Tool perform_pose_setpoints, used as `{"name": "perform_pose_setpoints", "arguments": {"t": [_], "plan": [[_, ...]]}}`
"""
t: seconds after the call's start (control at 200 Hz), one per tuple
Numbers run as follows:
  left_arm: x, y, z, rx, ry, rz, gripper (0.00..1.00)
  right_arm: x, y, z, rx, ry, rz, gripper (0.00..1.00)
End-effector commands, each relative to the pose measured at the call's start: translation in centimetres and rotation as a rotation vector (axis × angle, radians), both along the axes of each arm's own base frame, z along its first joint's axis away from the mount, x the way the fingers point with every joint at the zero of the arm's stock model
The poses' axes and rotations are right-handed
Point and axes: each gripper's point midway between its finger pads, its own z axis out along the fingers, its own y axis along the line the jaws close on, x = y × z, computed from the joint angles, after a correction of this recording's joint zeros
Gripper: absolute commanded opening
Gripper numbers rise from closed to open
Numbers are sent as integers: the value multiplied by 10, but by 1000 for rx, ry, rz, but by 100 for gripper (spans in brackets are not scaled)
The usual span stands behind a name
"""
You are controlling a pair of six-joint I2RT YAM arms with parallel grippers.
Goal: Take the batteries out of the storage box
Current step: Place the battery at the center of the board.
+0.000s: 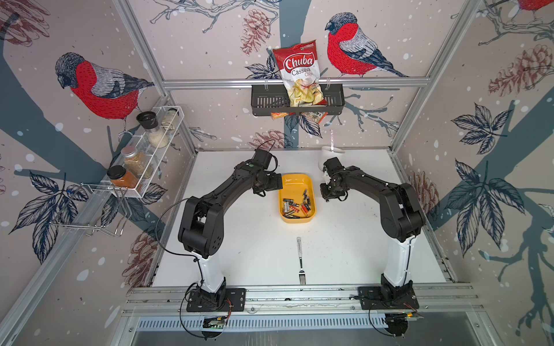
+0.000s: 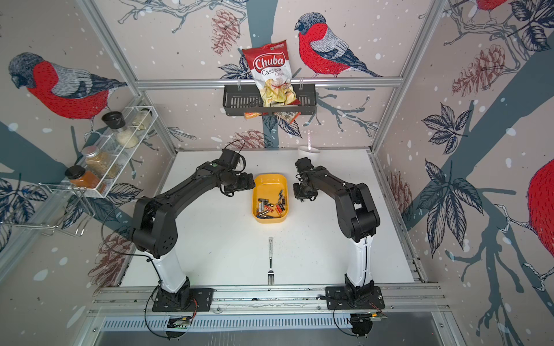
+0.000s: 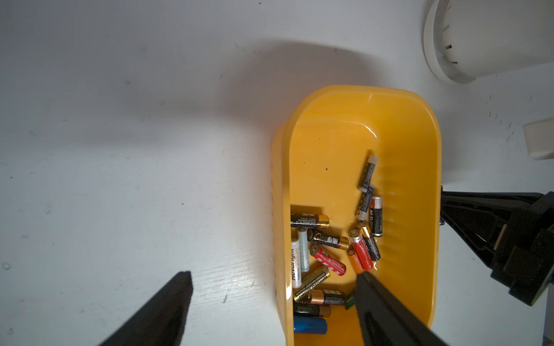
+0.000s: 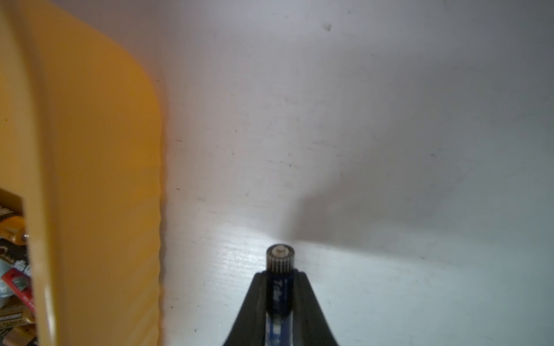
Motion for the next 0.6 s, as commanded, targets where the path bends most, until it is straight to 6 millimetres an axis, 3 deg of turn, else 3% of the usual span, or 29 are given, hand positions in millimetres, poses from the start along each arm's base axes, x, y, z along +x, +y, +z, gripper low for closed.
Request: {"name": "perform_pose_setpoints", "arguments": {"t": [0.0,0.595], "plan": [[-4,-1,-2,6,14,-11,88,2,1,-2,9,-2,-18,14],[-7,-2,-6,7,21,-15,88,-9,-4,-21,-26,31,-39,14]]}}
